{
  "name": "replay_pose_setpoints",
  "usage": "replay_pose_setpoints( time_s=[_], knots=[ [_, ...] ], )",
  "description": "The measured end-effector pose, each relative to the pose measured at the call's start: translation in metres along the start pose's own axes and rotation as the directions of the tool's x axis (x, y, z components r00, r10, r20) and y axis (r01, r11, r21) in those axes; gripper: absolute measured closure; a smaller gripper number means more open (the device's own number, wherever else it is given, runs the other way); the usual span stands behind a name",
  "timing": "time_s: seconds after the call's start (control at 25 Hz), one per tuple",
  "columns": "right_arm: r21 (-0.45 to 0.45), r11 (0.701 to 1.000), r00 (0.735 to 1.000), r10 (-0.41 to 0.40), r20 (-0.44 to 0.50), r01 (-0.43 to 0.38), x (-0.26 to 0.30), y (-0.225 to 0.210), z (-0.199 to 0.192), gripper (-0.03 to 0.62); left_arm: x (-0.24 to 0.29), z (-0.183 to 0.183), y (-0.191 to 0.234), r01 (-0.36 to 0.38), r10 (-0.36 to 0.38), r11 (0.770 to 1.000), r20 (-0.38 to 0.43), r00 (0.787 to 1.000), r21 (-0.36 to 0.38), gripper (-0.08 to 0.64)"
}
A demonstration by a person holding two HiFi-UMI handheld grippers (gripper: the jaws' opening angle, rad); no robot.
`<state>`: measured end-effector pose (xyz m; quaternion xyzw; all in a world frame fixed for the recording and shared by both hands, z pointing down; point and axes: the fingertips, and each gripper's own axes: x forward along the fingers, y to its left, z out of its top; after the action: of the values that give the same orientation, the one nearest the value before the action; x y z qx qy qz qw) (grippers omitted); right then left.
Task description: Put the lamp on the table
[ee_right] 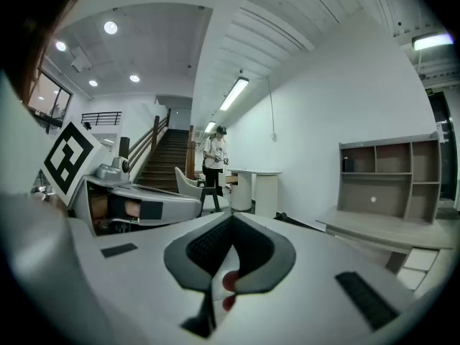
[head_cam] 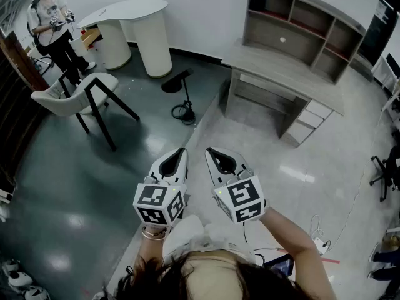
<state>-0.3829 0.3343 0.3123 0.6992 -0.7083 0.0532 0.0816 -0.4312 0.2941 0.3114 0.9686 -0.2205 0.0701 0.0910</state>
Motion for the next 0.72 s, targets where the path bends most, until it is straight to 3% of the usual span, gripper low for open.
replay_pose_setpoints(
  time_s=[0.28,0.72],
  knots=[
    [0.04,0.999,1.0,0.003,0.007,-0.003,0.001,-0.015,-0.003,0.572,0.009,-0.005,-0.005,-0.009,0.008,1.0,-0.022,1.0,-0.009,0.54],
    [0.071,0.997,1.0,-0.007,-0.006,0.007,0.055,-0.059,-0.008,0.572,0.072,0.004,0.036,-0.015,0.014,1.0,-0.015,1.0,-0.023,0.54]
  ],
)
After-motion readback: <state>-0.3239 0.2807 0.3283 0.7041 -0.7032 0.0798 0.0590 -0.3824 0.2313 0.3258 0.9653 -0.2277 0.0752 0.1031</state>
